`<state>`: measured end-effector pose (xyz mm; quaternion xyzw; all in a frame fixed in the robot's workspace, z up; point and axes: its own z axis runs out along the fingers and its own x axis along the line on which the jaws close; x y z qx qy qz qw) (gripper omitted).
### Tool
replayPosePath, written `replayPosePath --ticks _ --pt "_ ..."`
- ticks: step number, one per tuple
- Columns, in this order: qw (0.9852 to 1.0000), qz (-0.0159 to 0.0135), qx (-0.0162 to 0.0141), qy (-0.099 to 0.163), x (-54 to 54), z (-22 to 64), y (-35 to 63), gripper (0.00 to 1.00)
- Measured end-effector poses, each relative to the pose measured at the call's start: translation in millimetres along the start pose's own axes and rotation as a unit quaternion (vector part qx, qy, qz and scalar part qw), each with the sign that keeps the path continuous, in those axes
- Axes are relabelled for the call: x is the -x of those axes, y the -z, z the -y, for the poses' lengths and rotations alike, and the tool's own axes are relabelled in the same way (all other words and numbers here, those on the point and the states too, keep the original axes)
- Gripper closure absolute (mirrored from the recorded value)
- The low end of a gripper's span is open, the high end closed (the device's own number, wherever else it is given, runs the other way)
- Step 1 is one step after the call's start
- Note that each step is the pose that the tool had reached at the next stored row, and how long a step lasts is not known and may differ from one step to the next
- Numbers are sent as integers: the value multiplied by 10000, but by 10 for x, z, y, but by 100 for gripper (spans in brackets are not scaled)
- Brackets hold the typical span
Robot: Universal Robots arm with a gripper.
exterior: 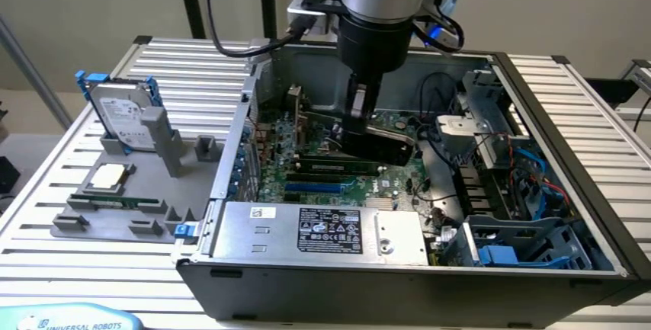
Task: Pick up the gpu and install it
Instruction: 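Insert the gpu into the slot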
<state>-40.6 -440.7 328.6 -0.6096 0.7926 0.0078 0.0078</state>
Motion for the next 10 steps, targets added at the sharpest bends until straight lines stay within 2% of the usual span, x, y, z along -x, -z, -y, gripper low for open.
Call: replayPosePath --ticks 3,6,8,10 --pt "9996 0 4 278 0 0 -22 74" --pt "9986 -1 8 533 0 0 -38 74" --pt "9982 1 1 608 -5 -12 -56 74" --pt "9980 3 -11 626 -18 -61 -85 74"
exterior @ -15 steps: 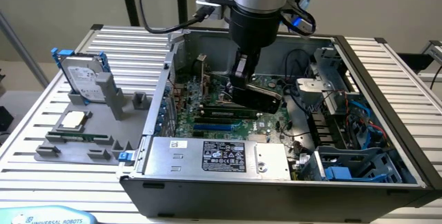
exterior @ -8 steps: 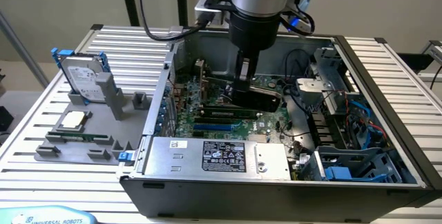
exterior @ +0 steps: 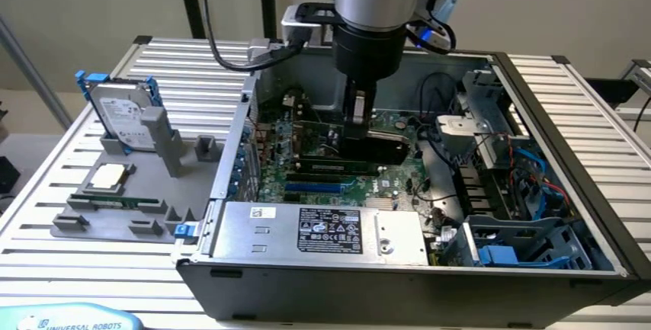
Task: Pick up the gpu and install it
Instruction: 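Insert the gpu into the slot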
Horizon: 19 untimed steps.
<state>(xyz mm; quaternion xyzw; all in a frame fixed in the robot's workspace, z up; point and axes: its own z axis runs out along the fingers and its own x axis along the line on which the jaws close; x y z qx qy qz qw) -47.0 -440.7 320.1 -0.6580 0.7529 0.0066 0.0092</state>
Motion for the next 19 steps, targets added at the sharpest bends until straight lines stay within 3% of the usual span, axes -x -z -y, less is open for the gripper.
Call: replayPosePath --ticks 7,19 --pt "10000 5 -34 52 -29 -192 -116 74" --pt "9991 9 -29 414 -55 -279 -279 74"
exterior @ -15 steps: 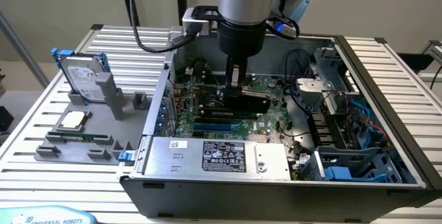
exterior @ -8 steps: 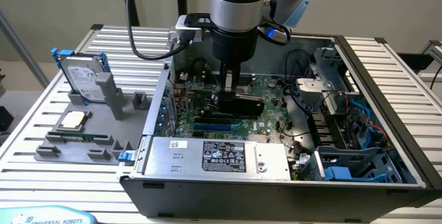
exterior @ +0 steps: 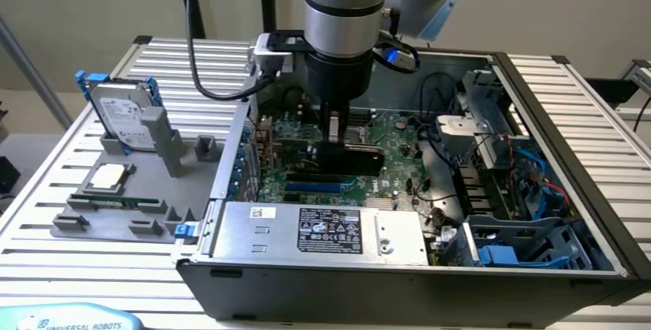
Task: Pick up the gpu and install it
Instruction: 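Insert the gpu into the slot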
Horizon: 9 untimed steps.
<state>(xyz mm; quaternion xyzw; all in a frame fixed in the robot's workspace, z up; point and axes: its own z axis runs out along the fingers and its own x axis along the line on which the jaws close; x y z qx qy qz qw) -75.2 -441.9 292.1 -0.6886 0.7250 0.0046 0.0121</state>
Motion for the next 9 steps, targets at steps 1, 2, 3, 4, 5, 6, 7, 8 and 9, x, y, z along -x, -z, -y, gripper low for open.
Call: replayPosePath --ticks 1,2,3,4,5,6,7,8,9 --pt "10000 0 1 20 -2 -18 -11 74" --pt "10000 0 1 35 -3 -41 -20 74" --pt "10000 0 1 49 -5 -68 -30 74" --pt "10000 0 2 61 -7 -91 -37 74" --pt "10000 0 2 74 -8 -116 -45 74" --pt "10000 0 2 86 -10 -141 -52 74" --pt "10000 1 2 98 -11 -162 -60 74" --pt "9999 0 3 107 -12 -178 -65 74" --pt "9999 1 3 116 -13 -193 -72 74"
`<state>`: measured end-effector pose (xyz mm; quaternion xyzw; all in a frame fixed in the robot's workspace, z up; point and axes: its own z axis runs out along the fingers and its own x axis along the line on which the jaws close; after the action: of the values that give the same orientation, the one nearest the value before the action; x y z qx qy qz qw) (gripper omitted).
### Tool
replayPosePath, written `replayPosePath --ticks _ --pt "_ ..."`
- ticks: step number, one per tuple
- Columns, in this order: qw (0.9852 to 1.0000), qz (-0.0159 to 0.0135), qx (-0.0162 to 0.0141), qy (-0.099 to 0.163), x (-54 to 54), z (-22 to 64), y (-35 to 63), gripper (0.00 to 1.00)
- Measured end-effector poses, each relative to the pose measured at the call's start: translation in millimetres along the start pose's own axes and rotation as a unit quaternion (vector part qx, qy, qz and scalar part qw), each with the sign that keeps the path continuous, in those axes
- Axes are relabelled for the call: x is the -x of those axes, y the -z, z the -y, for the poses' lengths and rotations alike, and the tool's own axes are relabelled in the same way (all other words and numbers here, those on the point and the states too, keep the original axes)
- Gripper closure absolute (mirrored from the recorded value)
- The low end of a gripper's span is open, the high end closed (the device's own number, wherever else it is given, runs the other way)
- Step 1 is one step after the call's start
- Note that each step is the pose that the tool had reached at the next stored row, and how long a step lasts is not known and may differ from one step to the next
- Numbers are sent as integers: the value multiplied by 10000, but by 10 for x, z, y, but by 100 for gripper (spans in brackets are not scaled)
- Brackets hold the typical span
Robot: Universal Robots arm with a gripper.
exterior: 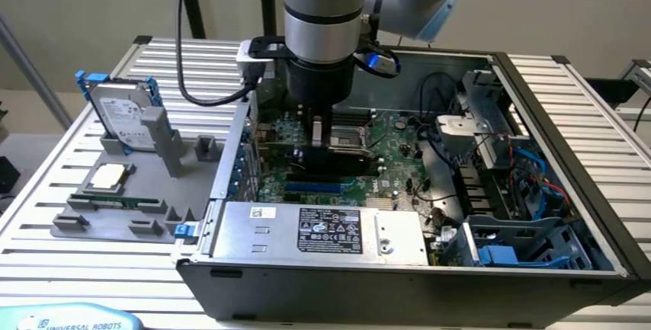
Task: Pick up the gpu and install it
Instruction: 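Insert the gpu into the slot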
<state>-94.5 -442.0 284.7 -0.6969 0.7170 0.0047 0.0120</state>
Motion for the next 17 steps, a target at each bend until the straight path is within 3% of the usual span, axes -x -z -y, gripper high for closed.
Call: replayPosePath --ticks 5,17 --pt "10000 1 1 41 -2 -39 -33 74" --pt "10000 1 4 52 -4 -44 -97 74"
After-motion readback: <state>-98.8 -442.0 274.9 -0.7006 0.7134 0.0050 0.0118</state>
